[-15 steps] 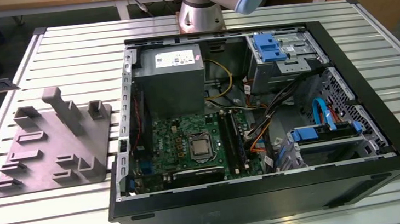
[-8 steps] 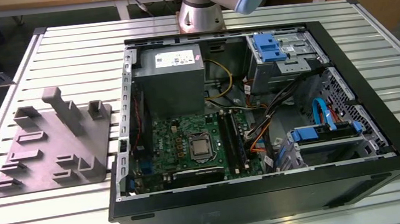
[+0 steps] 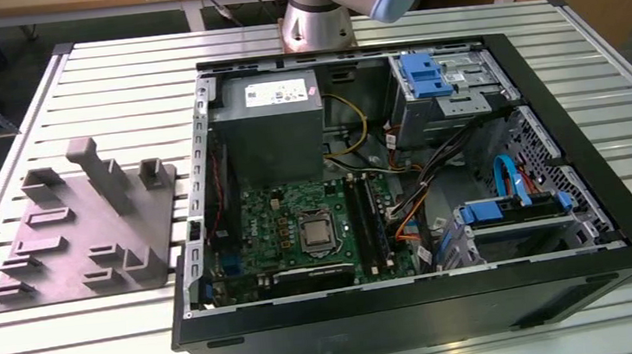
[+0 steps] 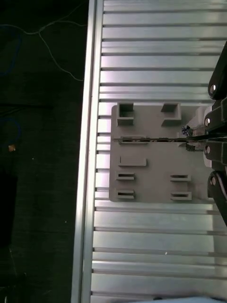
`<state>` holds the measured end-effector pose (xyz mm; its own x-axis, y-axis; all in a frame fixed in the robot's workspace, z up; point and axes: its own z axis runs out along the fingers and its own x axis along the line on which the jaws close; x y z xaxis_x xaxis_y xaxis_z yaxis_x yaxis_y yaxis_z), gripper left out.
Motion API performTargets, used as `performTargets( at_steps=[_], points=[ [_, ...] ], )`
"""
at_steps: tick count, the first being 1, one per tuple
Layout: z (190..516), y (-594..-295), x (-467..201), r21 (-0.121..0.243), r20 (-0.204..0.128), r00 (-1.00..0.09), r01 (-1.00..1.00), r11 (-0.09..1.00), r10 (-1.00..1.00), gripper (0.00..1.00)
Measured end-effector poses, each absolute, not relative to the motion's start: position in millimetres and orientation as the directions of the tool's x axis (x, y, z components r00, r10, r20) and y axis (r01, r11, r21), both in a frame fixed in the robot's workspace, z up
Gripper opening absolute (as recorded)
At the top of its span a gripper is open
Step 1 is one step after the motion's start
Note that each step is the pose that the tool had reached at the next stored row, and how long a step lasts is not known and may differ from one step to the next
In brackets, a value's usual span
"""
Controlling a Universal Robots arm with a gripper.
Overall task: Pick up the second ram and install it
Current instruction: 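Pick up the second ram and move it above second insertion slot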
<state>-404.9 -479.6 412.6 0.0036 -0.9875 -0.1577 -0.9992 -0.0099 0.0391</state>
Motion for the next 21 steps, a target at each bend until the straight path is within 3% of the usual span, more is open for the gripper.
performTargets(
  at_steps=[5, 21],
  points=[
    [412.5, -476.4, -404.9, 0.04, -0.072, 0.004, -0.999, -0.006, -0.997, 0.14],
    [411.2, -476.2, -365.8, 0.04, -0.064, 0.004, -0.999, -0.006, -0.998, 0.14]
  ],
)
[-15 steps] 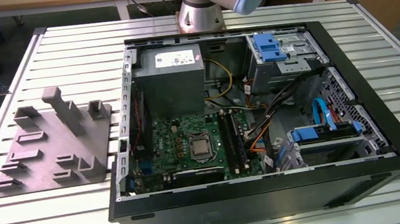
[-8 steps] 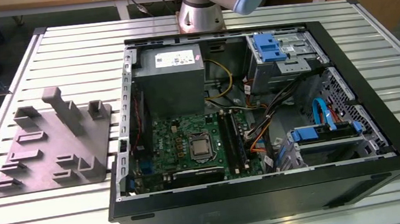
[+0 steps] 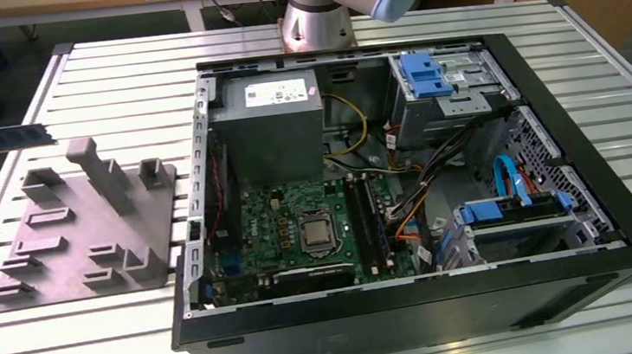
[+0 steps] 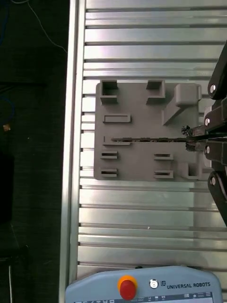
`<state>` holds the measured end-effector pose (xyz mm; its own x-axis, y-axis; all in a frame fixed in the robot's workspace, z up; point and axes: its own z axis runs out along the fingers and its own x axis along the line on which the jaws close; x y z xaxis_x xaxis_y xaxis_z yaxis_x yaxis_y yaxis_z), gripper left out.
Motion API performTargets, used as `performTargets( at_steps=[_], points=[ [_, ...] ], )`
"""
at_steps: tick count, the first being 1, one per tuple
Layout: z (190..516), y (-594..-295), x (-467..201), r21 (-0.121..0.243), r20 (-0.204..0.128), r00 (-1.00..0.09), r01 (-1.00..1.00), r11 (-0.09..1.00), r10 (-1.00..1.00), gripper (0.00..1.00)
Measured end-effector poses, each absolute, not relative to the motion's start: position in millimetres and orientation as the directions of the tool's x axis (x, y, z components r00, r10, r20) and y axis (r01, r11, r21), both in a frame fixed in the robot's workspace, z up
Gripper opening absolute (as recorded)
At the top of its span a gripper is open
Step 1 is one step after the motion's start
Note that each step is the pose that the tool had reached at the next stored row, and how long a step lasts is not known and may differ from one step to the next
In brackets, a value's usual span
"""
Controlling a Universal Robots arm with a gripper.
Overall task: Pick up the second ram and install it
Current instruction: 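Pick up the second ram and move it above second insertion slot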
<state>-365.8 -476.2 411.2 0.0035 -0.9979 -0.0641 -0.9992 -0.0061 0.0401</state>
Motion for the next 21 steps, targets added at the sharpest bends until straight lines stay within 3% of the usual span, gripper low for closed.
performTargets(
  at_steps=[21],
  points=[
    [405.9, -476.2, -270.2, 0.041, -0.063, 0.003, -0.999, -0.006, -0.998, 0.14]
  ],
)
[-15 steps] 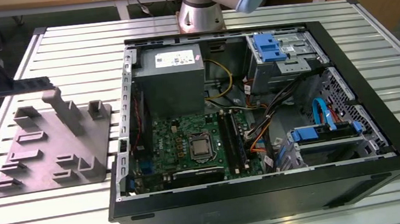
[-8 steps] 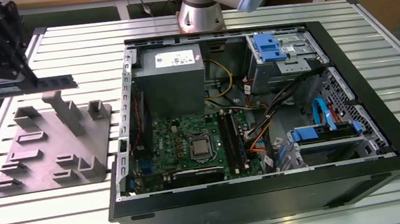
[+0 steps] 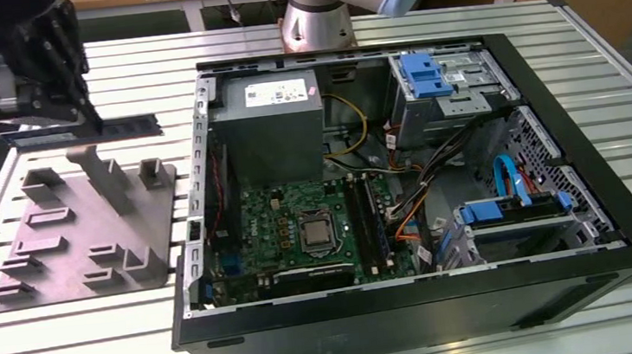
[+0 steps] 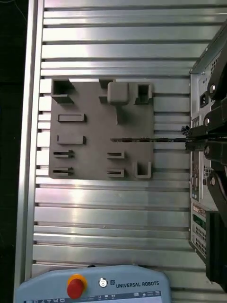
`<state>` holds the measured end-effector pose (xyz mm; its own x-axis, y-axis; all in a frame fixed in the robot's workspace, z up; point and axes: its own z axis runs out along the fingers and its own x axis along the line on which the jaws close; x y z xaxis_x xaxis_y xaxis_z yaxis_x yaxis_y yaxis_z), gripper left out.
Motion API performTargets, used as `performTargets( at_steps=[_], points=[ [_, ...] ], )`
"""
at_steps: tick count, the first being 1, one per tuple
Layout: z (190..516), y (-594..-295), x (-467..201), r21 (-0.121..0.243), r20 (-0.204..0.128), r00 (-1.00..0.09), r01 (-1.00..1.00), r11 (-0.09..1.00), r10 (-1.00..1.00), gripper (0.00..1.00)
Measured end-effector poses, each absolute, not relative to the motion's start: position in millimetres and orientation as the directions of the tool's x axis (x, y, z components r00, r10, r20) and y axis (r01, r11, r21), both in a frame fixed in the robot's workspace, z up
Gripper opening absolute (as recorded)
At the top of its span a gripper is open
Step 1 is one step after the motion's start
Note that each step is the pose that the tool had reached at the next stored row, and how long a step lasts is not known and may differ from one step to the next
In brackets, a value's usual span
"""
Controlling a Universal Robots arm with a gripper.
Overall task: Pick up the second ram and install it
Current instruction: 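Pick up the second ram and move it above second insertion slot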
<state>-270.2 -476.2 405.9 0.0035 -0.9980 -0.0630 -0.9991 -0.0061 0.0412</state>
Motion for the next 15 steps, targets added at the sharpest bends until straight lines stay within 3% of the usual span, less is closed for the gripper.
performTargets(
  at_steps=[15],
  points=[
    [396.5, -476.2, -202.1, 0.046, -0.063, 0.003, -0.999, -0.006, -0.998, 0.14]
  ],
)
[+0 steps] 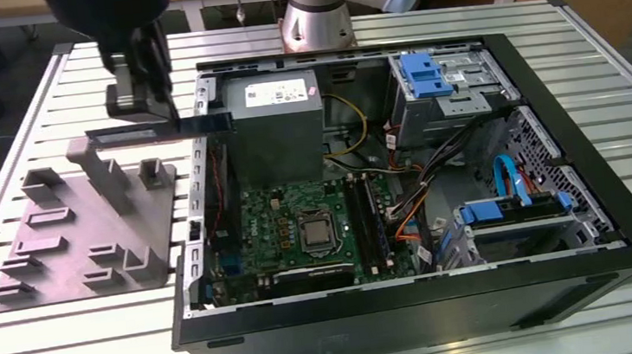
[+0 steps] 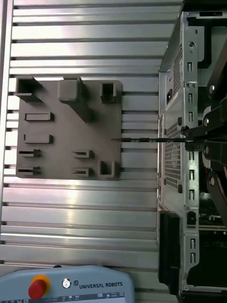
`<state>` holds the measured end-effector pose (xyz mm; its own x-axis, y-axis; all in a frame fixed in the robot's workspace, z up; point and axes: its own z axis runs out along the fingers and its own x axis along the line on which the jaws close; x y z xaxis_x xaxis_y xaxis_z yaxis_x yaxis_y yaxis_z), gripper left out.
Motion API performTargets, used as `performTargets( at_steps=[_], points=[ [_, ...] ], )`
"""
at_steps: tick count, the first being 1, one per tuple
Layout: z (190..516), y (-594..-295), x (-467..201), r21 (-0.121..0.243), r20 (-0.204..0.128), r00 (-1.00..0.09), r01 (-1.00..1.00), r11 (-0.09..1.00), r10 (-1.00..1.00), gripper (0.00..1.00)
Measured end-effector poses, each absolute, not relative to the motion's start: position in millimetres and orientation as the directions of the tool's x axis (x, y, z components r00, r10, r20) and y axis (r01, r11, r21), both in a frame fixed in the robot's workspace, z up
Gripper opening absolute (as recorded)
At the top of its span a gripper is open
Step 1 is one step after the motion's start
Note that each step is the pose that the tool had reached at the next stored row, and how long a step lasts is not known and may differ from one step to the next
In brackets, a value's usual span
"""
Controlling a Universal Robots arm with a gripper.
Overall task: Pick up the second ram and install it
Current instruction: 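Pick up the second ram and move it above second insertion slot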
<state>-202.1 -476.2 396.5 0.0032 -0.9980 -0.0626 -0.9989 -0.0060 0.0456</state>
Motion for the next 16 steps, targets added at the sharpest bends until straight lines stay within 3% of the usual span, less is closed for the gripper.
performTargets(
  at_steps=[16],
  points=[
    [382.9, -476.2, -129.5, 0.054, -0.063, 0.003, -0.999, -0.006, -0.998, 0.14]
  ],
)
